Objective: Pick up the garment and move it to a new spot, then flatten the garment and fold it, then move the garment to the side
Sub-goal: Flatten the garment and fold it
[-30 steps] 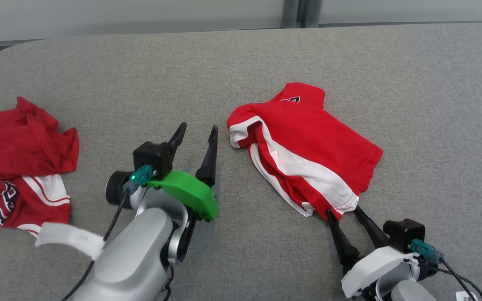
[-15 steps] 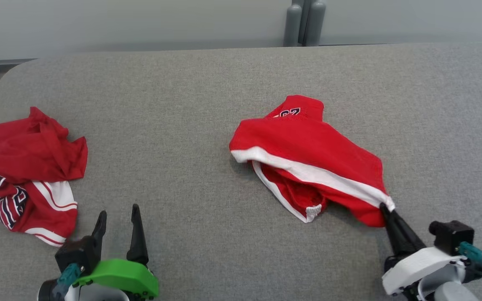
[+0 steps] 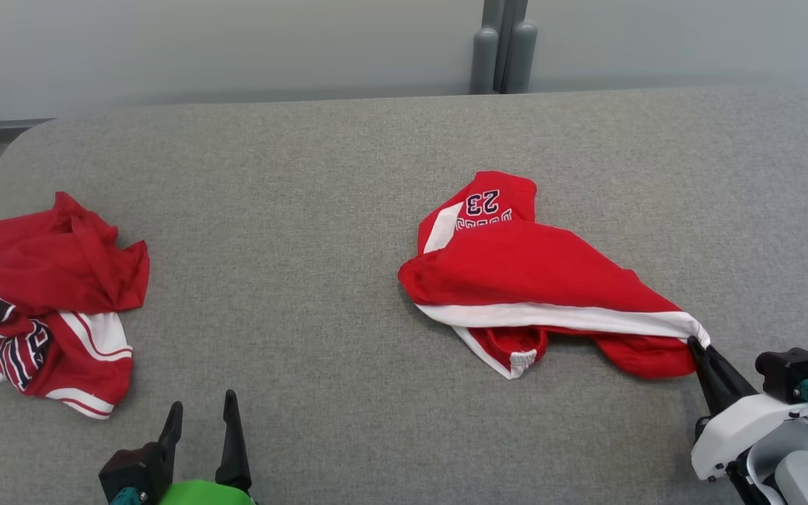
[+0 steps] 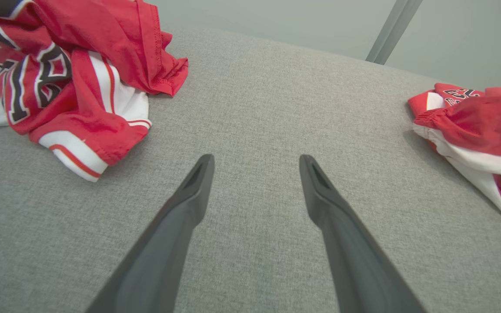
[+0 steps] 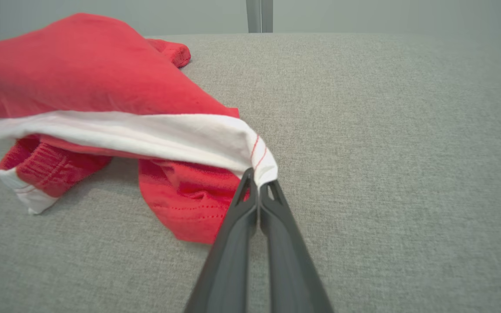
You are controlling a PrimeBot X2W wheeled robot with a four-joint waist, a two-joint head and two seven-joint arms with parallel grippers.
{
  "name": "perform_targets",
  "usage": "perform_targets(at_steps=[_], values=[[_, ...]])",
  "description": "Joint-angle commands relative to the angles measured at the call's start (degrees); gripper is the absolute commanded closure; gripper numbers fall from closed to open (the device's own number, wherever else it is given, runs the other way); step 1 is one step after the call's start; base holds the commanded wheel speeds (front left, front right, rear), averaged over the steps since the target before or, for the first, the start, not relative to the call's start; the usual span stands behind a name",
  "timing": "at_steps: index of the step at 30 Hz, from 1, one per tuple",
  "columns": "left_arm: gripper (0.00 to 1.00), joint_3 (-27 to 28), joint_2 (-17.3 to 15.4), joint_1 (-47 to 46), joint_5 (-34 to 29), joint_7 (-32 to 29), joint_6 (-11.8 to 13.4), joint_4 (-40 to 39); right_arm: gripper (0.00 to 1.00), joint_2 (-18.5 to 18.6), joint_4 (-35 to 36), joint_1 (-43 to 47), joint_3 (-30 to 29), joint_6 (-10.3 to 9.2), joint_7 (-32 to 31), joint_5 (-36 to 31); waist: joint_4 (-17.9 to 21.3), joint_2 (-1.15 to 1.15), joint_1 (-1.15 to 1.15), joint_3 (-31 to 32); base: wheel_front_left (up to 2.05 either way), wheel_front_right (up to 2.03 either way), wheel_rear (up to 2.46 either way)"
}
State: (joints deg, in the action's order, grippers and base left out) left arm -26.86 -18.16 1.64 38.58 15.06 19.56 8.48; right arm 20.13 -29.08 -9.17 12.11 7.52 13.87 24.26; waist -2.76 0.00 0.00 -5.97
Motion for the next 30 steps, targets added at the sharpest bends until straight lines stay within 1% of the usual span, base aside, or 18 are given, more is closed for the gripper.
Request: perform_targets(at_steps=[1,5,10,11,12,13,19,24,29,30], values=[[0.00,0.12,0.21,0.27,-0.62,0.16,-0.37,0.34,1.00,0.49,-0.95,-0.79,0.43,-0.05,0.07,-0.63,-0.42,0.00,0.00,0.31,0.00,0.00,0.00],[0.00,0.39,0.24,0.88,-0.60,0.16,-1.35,1.15,1.00,1.31,-4.13,-1.91,0.10,-0.06,0.73,-1.75,-0.73,0.00,0.00,0.47,0.00,0.00,0.00],[0.00,0.93,-0.03,1.34,-0.63,0.16,-1.90,1.82,1.00,2.16,-6.68,-3.34,-1.30,-0.06,1.26,-4.96,-0.75,0.00,0.00,0.68,0.00,0.00,0.00],[0.00,0.85,-0.17,1.36,-0.71,0.16,-2.22,1.88,0.77,1.94,-6.97,-3.29,-0.92,-0.05,1.27,-5.30,-0.73,0.00,0.00,0.78,0.00,0.00,0.00],[0.00,0.77,-0.21,1.26,-0.80,0.16,-2.64,1.86,0.12,1.94,-7.15,-3.36,-0.68,-0.05,1.31,-5.69,-0.72,0.00,0.00,0.86,0.00,0.00,0.00],[0.00,0.80,-0.12,1.23,-0.83,0.16,-2.97,1.97,0.00,1.92,-7.37,-3.33,-0.54,-0.06,1.29,-5.92,-0.70,0.00,0.00,0.94,0.00,0.00,0.00],[0.00,1.71,0.60,1.79,-1.36,0.16,-6.22,1.99,0.00,1.22,-6.80,-0.95,-0.37,-0.06,1.37,-5.27,-0.48,0.00,0.00,2.01,0.00,0.00,0.00],[0.00,3.78,1.22,2.41,-3.36,0.11,-9.47,0.44,0.00,1.77,-1.87,2.57,-3.51,-0.05,1.36,-5.33,0.49,0.00,0.00,2.54,0.00,0.00,0.00],[0.00,7.04,2.20,3.45,-6.49,0.11,-11.43,-1.37,0.00,0.92,5.50,6.93,-8.72,-0.05,1.36,-6.73,1.70,0.00,0.00,3.94,0.00,0.00,0.00],[0.00,7.04,2.20,3.45,-6.49,0.11,-11.43,-1.37,0.00,0.92,5.50,6.93,-8.72,-0.05,1.36,-6.73,1.70,0.00,0.00,3.94,0.00,0.00,0.00]])
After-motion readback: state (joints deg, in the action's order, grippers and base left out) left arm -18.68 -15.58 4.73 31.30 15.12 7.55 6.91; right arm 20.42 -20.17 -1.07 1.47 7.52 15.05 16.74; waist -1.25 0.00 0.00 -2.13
